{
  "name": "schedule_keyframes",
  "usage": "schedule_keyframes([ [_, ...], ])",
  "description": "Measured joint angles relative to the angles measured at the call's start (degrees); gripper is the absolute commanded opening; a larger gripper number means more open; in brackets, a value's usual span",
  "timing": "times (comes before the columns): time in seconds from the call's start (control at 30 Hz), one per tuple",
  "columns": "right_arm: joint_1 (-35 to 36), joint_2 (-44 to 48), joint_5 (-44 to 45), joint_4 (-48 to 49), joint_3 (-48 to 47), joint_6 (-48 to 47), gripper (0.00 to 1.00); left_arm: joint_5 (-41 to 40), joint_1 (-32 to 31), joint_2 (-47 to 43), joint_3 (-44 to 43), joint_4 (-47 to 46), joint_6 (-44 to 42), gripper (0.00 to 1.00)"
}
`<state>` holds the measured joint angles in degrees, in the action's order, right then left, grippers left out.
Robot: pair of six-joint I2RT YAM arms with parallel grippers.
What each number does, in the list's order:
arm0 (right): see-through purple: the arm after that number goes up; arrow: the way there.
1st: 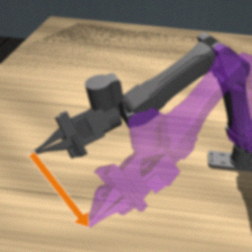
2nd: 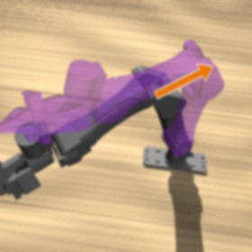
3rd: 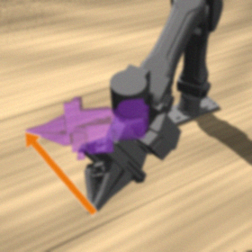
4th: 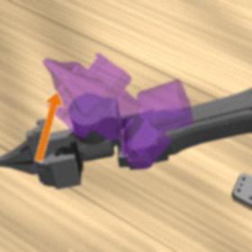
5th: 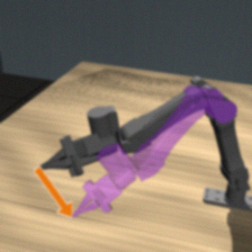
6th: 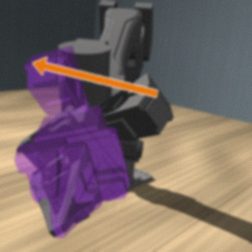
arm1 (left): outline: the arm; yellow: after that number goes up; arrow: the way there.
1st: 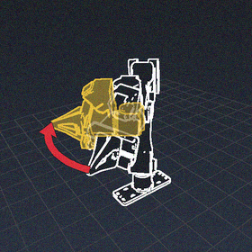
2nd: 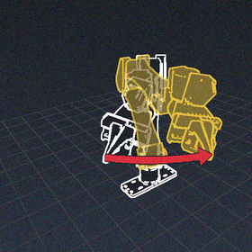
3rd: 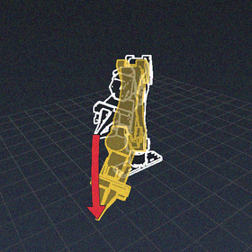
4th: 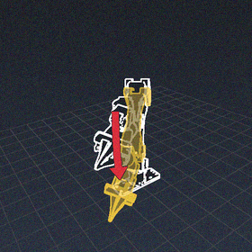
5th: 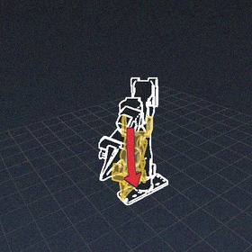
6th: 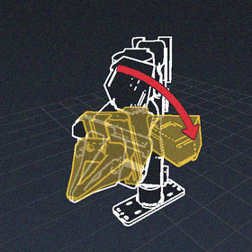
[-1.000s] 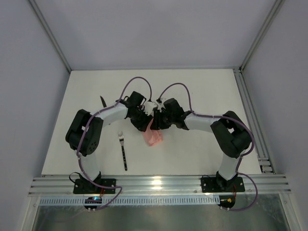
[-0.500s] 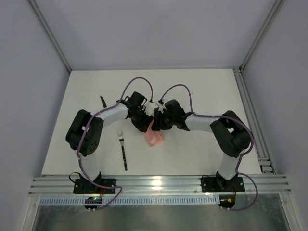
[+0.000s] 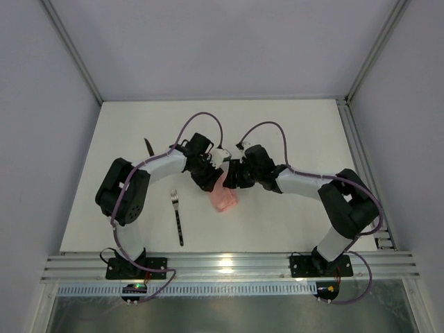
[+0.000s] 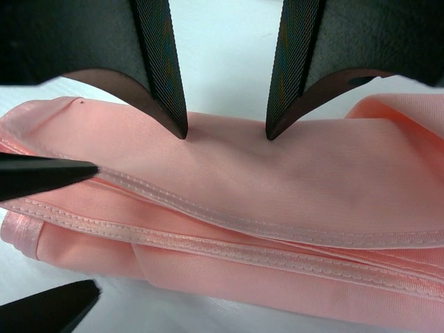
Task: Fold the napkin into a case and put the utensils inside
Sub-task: Stuff the top corner of the smaller-rectangle-folded napkin into the folded napkin.
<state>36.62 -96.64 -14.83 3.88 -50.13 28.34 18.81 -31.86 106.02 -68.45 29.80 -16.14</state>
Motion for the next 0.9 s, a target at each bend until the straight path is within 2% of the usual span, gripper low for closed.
schedule_keyframes([
  [0.13,0.0,5.2,1.6,-0.3,1.4,0.2,0.55,0.0,0.0,0.0,0.0,0.0,-0.1,0.52],
  [0.3,0.0,5.6,2.0,1.0,2.3,0.9,0.58,0.0,0.0,0.0,0.0,0.0,-0.1,0.52],
  [0.9,0.1,-3.8,0.0,6.1,1.7,2.0,0.51,0.0,0.0,0.0,0.0,0.0,-0.1,0.52],
])
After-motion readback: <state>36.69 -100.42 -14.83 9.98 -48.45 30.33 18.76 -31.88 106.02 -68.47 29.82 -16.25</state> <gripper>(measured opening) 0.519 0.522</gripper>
